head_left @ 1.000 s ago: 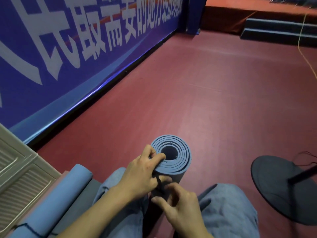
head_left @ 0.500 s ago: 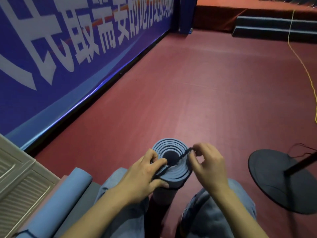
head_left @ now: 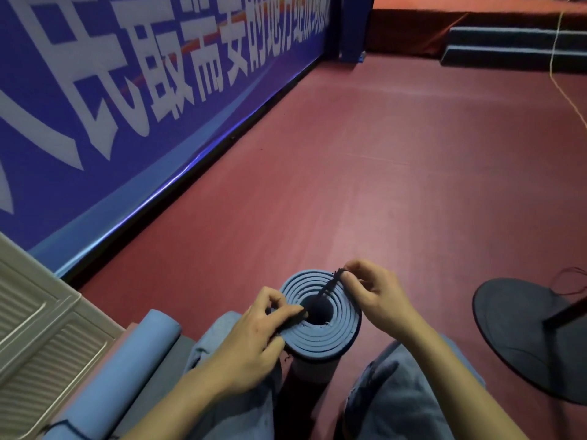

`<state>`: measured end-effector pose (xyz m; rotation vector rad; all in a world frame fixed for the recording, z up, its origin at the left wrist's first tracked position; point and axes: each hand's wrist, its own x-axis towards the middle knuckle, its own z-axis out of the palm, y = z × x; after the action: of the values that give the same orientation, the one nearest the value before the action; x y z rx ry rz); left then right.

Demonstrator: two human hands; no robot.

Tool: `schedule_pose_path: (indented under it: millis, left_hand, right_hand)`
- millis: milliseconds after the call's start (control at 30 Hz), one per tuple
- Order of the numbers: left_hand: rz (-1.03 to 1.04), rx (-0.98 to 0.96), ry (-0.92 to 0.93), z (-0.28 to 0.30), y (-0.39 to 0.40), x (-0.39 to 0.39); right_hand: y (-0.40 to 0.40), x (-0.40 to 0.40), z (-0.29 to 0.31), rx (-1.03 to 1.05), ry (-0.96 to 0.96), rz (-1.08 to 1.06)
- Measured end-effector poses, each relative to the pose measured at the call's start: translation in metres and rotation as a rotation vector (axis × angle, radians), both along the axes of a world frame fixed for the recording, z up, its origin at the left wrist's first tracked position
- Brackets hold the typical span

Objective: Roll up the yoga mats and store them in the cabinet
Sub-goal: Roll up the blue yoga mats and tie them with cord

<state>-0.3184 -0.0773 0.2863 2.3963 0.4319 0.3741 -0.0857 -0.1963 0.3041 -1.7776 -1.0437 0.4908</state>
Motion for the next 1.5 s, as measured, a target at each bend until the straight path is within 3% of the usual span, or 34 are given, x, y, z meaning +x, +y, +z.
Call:
schedule_pose_path:
  millis: [200, 400, 633, 833, 1000, 1133, 1267, 1367, 1500]
  left_hand:
    - [0.189, -0.042, -0.101, -0.01, -0.006, -0.001]
    - [0.054, -0.15, -0.076, -0.008, 0.007, 0.004]
    - [0.025, -0.091, -0.078, -0.001, 0.019, 0.005]
    - [0.109, -0.285, -0.04, -0.005, 0.017, 0.005]
    - [0.318, -0.662, 0.003, -0.019, 0.035, 0.02]
    - [0.317, -0.545, 0.204, -0.032, 0.054, 0.039]
    - [0.305, -0.593, 0.248, -0.033, 0.064, 0.056]
    - [0.349, -0.584, 0.385, -0.049, 0.07, 0.071]
    - [0.288, -0.248, 0.649, -0.096, 0.081, 0.091]
  right_hand:
    - [-0.006, 0.002, 0.003, -0.029, 0.076, 0.068]
    - [-0.017, 0.01, 0.002, -0.075, 0.27, 0.091]
    - [-0.008, 0.013, 0.006, -0.152, 0.26, 0.093]
    - [-0.007, 0.016, 0.001, -0.25, 0.299, 0.059]
    - [-0.003, 0.014, -0.022, -0.564, 0.329, 0.206]
    - [-0.007, 0.005, -0.045, -0.742, 0.442, 0.241]
    - [0.005, 0.025, -0.056, -0.723, 0.295, 0.112]
    - [0.015, 0.039, -0.069, -0.724, 0.186, 0.013]
    - [0.021, 0.048, -0.097, -0.89, 0.074, 0.004]
